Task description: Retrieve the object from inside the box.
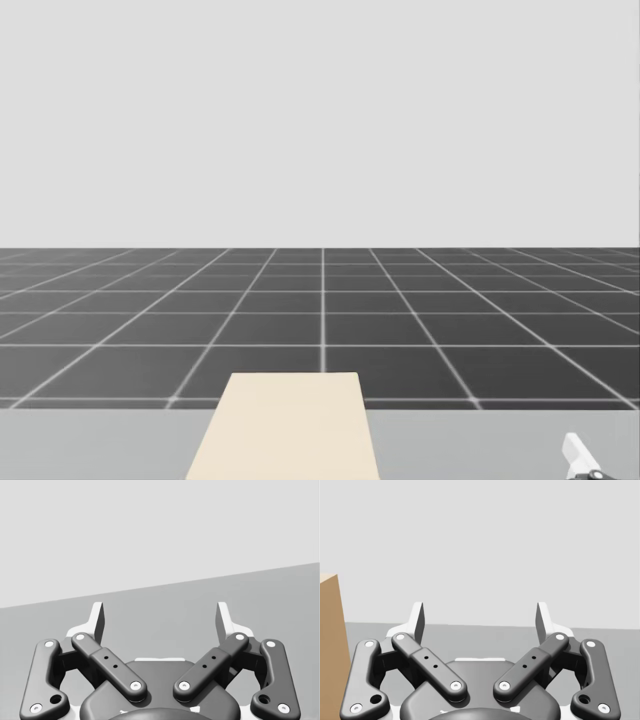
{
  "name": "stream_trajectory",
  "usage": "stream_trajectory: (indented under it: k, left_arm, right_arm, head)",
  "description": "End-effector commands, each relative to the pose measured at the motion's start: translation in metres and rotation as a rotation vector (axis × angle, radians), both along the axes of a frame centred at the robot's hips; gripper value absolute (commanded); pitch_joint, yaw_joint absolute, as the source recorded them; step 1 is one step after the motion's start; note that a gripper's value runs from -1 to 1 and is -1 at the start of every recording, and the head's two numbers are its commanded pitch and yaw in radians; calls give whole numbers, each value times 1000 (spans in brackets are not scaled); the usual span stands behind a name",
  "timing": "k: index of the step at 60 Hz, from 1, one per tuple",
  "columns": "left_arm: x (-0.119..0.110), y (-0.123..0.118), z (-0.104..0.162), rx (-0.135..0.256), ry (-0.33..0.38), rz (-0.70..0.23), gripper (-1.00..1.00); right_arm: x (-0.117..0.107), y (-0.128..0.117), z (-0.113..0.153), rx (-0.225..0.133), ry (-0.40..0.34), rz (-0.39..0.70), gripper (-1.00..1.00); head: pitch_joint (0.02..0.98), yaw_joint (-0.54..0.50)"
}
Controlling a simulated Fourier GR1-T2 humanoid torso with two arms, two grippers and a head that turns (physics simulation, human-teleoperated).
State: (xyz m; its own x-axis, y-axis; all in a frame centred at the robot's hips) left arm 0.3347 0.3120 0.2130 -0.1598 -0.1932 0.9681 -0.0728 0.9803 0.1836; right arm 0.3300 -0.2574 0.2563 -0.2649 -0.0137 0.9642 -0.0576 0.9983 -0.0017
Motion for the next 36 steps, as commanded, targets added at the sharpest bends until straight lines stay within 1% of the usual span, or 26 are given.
stream_trajectory:
  k: [1, 3, 5, 6, 7, 8, 9, 11, 12, 13, 16, 17, 18, 19, 20, 21, 22, 24, 28, 29, 31, 32, 34, 36]
  left_arm:
    - [1, 0, -1, 10, 2, 1, -1000]
    - [1, 0, -1, 11, 1, 1, -1000]
    - [1, 0, -1, 11, 2, 3, -1000]
    - [4, 2, -4, 11, 25, 16, -1000]
    - [4, 3, -4, 7, 34, 13, -1000]
    - [6, 4, -6, -1, 60, -4, -1000]
    - [7, 4, -8, -1, 80, -12, -1000]
    - [10, 5, -14, 10, 146, -16, -1000]
    - [11, 5, -15, 13, 158, -17, -1000]
    - [13, 4, -19, 21, 183, -34, -1000]
    - [13, 1, -23, 39, 225, -70, -1000]
    - [13, -2, -25, 47, 229, -81, -1000]
    - [13, -3, -25, 48, 234, -93, -1000]
    - [12, -5, -25, 46, 240, -111, -1000]
    - [11, -10, -27, 48, 249, -141, -1000]
    - [10, -12, -27, 52, 249, -148, -1000]
    - [8, -20, -29, 67, 250, -174, -1000]
    - [6, -25, -30, 84, 248, -194, -1000]
    - [-2, -47, -33, 121, 240, -266, -1000]
    - [-6, -56, -33, 140, 237, -298, -1000]
    - [-8, -62, -34, 143, 238, -316, -1000]
    - [-12, -71, -35, 160, 238, -343, -1000]
    - [-16, -79, -36, 173, 237, -366, -1000]
    - [-19, -86, -37, 175, 237, -390, -1000]
  right_arm:
    - [-4, 1, -1, 13, 39, 36, -1000]
    - [-3, 1, -1, -3, 30, 24, -1000]
    - [-3, 1, -1, -2, 34, 26, -1000]
    - [0, 0, -4, -3, 57, 60, -1000]
    - [1, 0, -5, -11, 69, 61, -1000]
    - [3, -1, -8, -29, 98, 55, -1000]
    - [4, 0, -10, -32, 110, 49, -1000]
    - [7, 1, -17, -52, 159, 66, -1000]
    - [7, 1, -18, -59, 168, 68, -1000]
    - [9, 3, -24, -89, 191, 77, -1000]
    - [10, 7, -30, -91, 229, 120, -1000]
    - [9, 9, -32, -110, 238, 138, -1000]
    - [9, 9, -33, -120, 241, 146, -1000]
    - [9, 10, -33, -120, 241, 151, -1000]
    - [8, 13, -36, -123, 251, 179, -1000]
    - [7, 14, -36, -126, 251, 190, -1000]
    - [6, 18, -38, -141, 252, 222, -1000]
    - [5, 21, -40, -152, 253, 238, -1000]
    - [1, 30, -42, -172, 248, 304, -1000]
    - [-1, 34, -43, -179, 247, 335, -1000]
    - [-2, 36, -44, -185, 242, 355, -1000]
    - [-4, 40, -46, -188, 240, 380, -1000]
    - [-6, 44, -48, -199, 235, 409, -1000]
    - [-8, 49, -49, -207, 227, 435, -1000]
  head:
    - [127, 4]
    - [127, 4]
    - [127, 4]
    - [128, 6]
    - [128, 5]
    - [128, 5]
    - [128, 5]
    - [129, 3]
    - [129, 3]
    - [129, 3]
    - [130, 4]
    - [130, 4]
    - [130, 3]
    - [130, 2]
    - [129, 0]
    - [129, 0]
    - [129, -2]
    - [129, -2]
    - [129, -5]
    - [129, -7]
    - [129, -9]
    - [130, -11]
    - [131, -13]
    - [132, -15]
